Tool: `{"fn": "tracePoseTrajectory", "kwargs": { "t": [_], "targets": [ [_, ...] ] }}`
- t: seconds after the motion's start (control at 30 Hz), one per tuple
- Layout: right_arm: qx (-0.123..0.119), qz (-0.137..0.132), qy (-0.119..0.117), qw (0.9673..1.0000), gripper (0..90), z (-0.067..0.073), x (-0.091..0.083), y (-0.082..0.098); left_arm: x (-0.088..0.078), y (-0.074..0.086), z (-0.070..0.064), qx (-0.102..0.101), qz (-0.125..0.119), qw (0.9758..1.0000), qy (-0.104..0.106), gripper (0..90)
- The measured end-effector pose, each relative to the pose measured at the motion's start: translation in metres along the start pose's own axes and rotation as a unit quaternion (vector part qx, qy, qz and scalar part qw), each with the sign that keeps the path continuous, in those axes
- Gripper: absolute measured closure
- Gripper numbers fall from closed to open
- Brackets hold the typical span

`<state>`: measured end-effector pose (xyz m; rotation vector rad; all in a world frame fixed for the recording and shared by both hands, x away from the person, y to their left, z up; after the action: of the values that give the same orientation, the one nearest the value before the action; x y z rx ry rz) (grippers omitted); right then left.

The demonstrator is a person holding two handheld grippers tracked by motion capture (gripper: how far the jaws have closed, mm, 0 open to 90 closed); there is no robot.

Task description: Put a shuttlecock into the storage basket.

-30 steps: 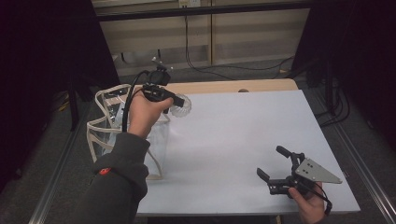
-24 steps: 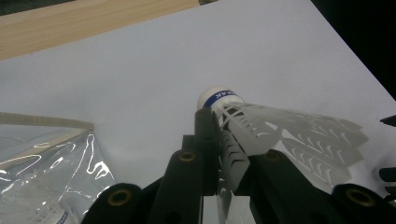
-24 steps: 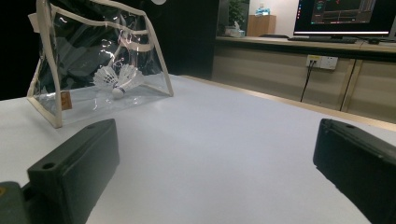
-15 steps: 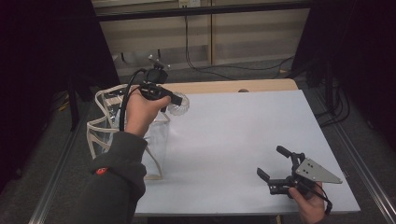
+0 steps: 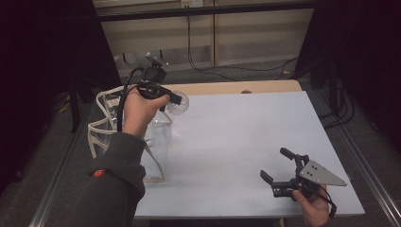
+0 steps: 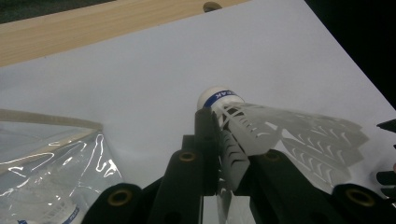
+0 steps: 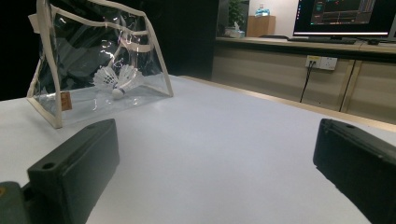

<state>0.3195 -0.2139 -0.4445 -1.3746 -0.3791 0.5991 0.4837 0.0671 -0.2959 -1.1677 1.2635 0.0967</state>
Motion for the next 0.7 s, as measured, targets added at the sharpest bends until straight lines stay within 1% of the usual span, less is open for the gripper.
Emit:
{"fn": "tracePoseTrajectory", "kwargs": {
  "t": [0.23,0.7],
  "targets": [
    [0.000,0.000,0.000,1.0000,0.4,0.000,0.000,0.000,-0.005,0.000,0.005,-0.005,-0.004,1.0000,-0.003,85.5],
    [-0.002,-0.001,0.001,1.0000,0.4,0.000,0.000,-0.001,-0.014,0.000,0.010,-0.005,-0.004,1.0000,-0.007,85.5]
  ]
}}
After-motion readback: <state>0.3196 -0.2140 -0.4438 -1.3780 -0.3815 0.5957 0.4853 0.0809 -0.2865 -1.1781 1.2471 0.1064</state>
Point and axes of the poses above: each handheld gripper's, and its own axes: x roughly forward along the jaws, y roughly out of its underside, z roughly to its left, the point moved 9 cm from there along x, roughly forward along the jaws, and after that the axes turned 9 degrees about x, right-handed, at the moved point
